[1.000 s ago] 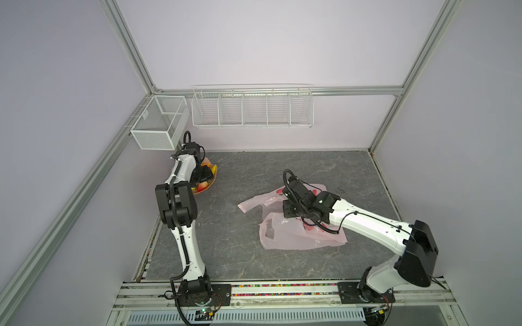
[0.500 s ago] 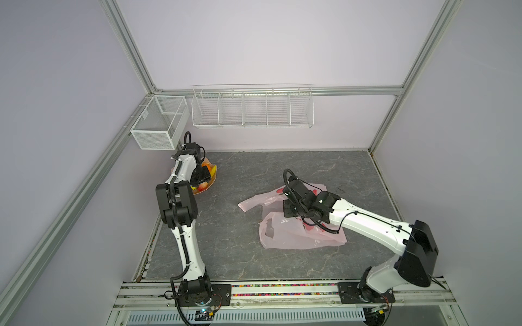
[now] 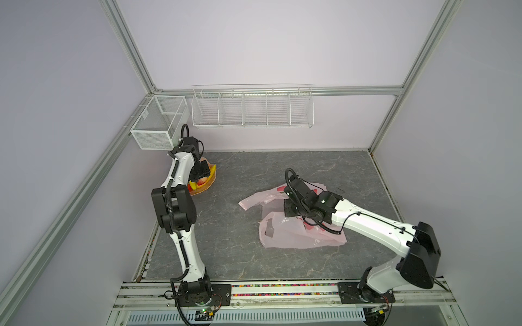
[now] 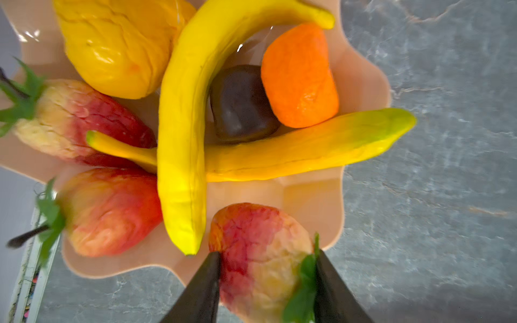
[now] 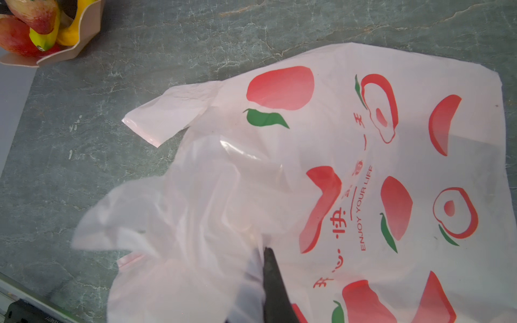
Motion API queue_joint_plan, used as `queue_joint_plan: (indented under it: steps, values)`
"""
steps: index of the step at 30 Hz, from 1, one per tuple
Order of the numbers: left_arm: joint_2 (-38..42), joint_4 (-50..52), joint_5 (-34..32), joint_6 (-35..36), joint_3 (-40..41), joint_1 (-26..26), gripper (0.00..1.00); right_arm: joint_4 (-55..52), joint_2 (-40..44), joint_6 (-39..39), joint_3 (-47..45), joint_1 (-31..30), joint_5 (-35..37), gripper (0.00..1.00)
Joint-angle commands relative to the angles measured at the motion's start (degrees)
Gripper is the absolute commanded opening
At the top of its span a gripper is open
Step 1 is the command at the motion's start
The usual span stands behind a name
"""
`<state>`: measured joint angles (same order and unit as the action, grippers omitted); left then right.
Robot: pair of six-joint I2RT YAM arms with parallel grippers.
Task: Place the fruits into the plastic bag
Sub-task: Pick up the fruit from the plate, then place the fruit in the plastic bag.
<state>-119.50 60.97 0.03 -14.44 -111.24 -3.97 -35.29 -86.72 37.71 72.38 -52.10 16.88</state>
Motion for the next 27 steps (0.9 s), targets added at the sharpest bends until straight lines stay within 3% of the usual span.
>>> queue_joint_plan:
  steps: [1, 8, 10, 21, 27]
  values:
    - [4.5, 1.9, 2.1, 1.7, 0.5, 0.9, 0.35, -1.0, 2.3, 0.6, -0.4, 0.3, 1.0, 0.06]
    - [12.7, 0.6, 4.5, 2.9, 5.4, 5.3, 0.35, -2.5, 3.6, 1.0, 0.5, 0.3, 0.8, 0.06]
    - [15.8, -1.3, 8.1, 3.2, 8.7, 6.7, 0.35, -3.0, 3.9, 1.2, 0.7, 0.3, 0.6, 0.06]
    - [34.8, -15.4, 17.3, -0.8, 31.7, 20.9, 0.34, -3.9, 3.7, 0.9, 2.1, 0.3, -0.4, 0.06]
    - [43.7, -24.3, 24.3, -1.8, 44.6, 25.8, 0.34, -4.0, 3.3, -0.1, 2.8, 0.4, -1.1, 0.06]
